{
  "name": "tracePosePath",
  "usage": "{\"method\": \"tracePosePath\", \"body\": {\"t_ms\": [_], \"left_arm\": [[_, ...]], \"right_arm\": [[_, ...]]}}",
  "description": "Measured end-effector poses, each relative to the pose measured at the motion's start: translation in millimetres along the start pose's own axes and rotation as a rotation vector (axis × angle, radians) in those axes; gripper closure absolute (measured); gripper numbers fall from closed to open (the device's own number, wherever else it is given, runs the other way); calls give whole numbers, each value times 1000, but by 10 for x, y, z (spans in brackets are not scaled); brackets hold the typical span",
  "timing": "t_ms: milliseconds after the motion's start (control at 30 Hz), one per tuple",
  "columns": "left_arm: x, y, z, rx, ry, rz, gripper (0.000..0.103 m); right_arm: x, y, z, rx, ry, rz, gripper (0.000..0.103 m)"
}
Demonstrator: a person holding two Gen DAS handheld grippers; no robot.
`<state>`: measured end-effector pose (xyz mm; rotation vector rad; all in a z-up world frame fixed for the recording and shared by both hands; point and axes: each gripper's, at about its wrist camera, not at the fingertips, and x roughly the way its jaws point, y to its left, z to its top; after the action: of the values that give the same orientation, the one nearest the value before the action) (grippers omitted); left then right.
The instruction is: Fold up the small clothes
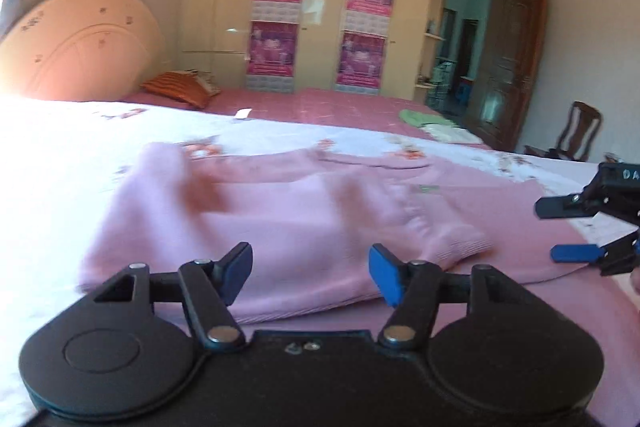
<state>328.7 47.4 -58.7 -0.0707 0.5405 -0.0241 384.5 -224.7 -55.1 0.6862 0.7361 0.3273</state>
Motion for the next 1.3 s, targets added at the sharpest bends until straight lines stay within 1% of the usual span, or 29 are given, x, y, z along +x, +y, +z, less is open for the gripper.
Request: {"method": "tracePosePath", "body": {"t_ms": [33, 100, 167, 200, 233, 267, 333, 367, 400, 433, 500, 533, 567, 633, 667, 700, 767, 833, 900, 1033, 1067, 1133, 1167, 1200, 1233, 1267, 1300], "left_arm": [[-70, 179, -19, -12, 5, 47, 47], [-127, 488, -87, -41, 40, 114, 47], [-97, 702, -129, -78, 79, 139, 47], [-56, 768, -130, -94, 95, 137, 47], [-18, 814, -125, -110, 102, 128, 47], [22, 847, -116, -115, 108, 118, 47], [66, 865, -55, -117, 94, 115, 49], [80, 876, -31, -121, 87, 111, 49], [96, 894, -25, -124, 80, 112, 51], [108, 923, -34, -131, 78, 114, 51], [115, 990, -47, -155, 80, 102, 51], [115, 1014, -52, -166, 80, 94, 51], [110, 1022, -52, -169, 79, 91, 51], [102, 1009, -40, -167, 74, 85, 56], [118, 1006, -24, -163, 72, 79, 58], [124, 996, -11, -159, 67, 71, 59], [156, 978, 18, -147, 71, 62, 59], [189, 992, 23, -148, 88, 59, 65], [241, 1040, 19, -171, 105, 50, 65], [169, 1092, 1, -183, 100, 32, 64], [134, 1108, -5, -188, 91, 32, 62], [32, 1145, -1, -195, 65, 44, 61], [-42, 1156, 19, -202, 33, 45, 61], [-88, 1164, 51, -210, 4, 42, 59], [-105, 1137, 127, -214, -23, 31, 57], [-80, 1114, 188, -209, -32, 16, 57], [-11, 1061, 267, -192, -32, -3, 57]], "right_arm": [[79, 33, -8, -1, 10, 8, 28], [281, 63, -22, 18, 48, 14, 29], [451, 66, -43, 50, 81, 28, 39], [536, 76, -52, 56, 94, 26, 53], [614, 97, -58, 50, 109, 13, 75], [683, 115, -63, 45, 123, -3, 84], [740, 141, -49, 44, 116, -9, 90], [735, 173, -35, 24, 104, -20, 98], [698, 214, -24, -8, 82, -33, 98], [599, 269, 6, -45, 35, -39, 98], [315, 318, 89, -68, -78, -32, 98], [198, 320, 123, -79, -117, -46, 98], [125, 304, 147, -94, -136, -73, 98], [144, 178, 124, -91, -90, -110, 98], [194, 102, 94, -76, -56, -130, 98], [218, 43, 64, -63, -40, -141, 98], [229, -13, 13, -53, -38, -148, 98], [217, -13, -13, -60, -47, -152, 98], [200, 3, -23, -78, -59, -168, 98], [134, 0, -46, -75, -65, -180, 98], [116, -14, -49, -73, -58, -180, 98], [77, -13, -38, -88, -38, -165, 98], [40, 7, -15, -107, -39, -177, 98], [6, 29, 12, -125, -46, -191, 92], [-17, 31, 46, -135, -62, -193, 72], [-18, 14, 93, -137, -78, -173, 61], [22, -9, 147, -129, -72, -157, 56]]}}
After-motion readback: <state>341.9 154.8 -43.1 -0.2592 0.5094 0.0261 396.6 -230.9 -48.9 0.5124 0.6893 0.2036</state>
